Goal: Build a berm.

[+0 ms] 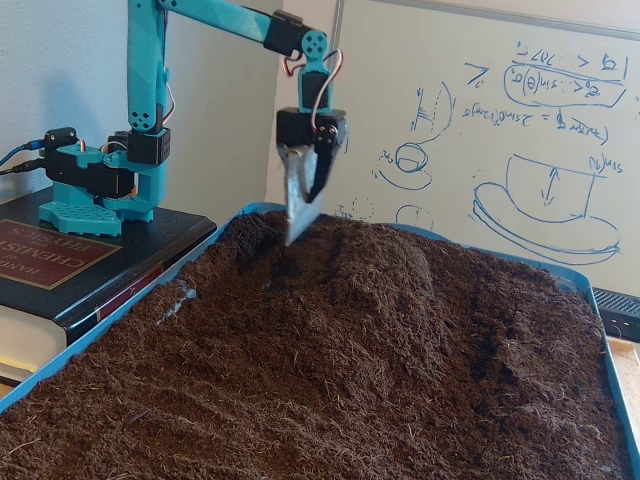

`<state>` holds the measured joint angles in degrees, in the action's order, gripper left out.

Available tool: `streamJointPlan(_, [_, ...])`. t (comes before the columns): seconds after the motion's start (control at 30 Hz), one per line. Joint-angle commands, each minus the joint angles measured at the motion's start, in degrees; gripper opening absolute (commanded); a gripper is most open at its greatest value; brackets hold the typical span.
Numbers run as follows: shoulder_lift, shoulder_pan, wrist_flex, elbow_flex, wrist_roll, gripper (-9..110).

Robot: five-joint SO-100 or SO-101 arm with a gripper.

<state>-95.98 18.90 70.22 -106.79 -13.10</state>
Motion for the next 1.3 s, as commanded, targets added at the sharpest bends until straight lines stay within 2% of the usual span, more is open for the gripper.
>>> streamJointPlan(0.0, [-9.05, -0.88, 10.37, 4.66, 0.53, 0])
streamJointPlan(0.1, [-11.34, -2.64, 17.23, 2.55, 2.55, 1])
streamJointPlan(0.2, [-14.15, -8.53, 16.61, -1.76, 10.99, 1])
streamJointPlan(0.53, [-22.41, -40.08, -8.96, -23.64, 54.23, 1])
streamJointPlan(0.67, [-22.24, -50.1, -19.69, -32.34, 64.16, 1])
streamJointPlan(0.77, [-20.83, -54.4, -26.89, -38.14, 65.21, 1])
streamJointPlan(0.9, [-13.71, -55.02, -34.8, -43.68, 65.21, 1])
streamJointPlan(1.27, [2.99, -54.67, -56.16, -44.03, 63.28, 1])
